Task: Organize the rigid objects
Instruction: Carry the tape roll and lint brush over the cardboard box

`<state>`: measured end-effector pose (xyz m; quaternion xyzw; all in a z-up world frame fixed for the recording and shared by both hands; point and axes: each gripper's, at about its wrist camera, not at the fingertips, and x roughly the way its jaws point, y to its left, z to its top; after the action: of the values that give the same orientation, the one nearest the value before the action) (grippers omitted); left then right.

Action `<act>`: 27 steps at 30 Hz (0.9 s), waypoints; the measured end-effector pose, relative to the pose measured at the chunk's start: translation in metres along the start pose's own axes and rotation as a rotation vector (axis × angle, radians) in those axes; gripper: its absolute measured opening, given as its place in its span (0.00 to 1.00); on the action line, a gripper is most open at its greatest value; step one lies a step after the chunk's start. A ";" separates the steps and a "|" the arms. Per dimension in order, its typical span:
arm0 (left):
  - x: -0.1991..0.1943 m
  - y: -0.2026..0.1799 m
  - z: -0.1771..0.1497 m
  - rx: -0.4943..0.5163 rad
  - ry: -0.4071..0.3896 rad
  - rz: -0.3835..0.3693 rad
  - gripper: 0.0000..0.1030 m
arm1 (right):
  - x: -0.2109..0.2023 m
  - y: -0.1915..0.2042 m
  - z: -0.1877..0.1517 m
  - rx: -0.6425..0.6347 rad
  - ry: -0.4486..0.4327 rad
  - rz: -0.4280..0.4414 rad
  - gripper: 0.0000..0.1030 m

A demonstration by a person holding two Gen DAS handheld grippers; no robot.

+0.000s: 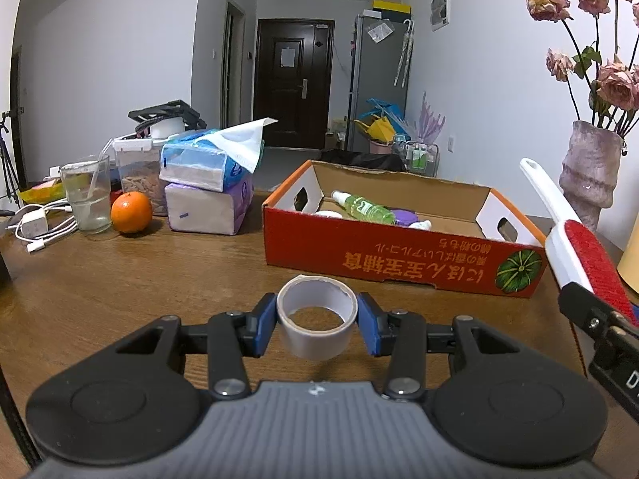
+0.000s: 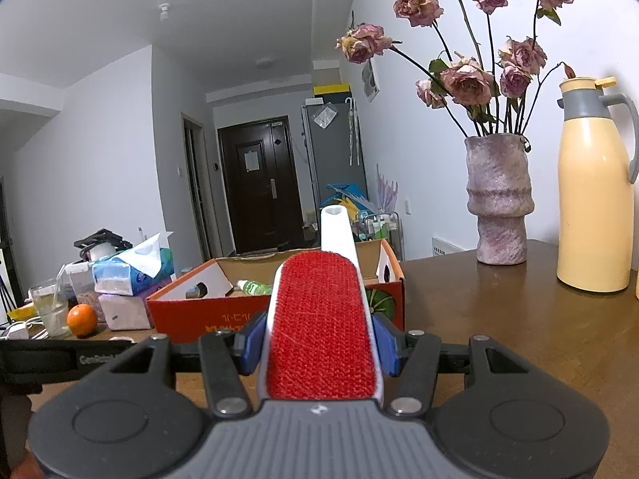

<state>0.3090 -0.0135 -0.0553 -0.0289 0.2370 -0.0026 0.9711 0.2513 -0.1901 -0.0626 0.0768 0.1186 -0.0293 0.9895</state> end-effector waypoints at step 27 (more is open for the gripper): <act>0.046 -0.023 0.050 -0.039 -0.085 0.023 0.43 | 0.060 -0.002 0.025 0.015 -0.082 -0.008 0.53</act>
<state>0.3734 -0.0343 -0.0307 -0.0453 0.1957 0.0142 0.9795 0.3147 -0.1989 -0.0528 0.0824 0.0781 -0.0371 0.9928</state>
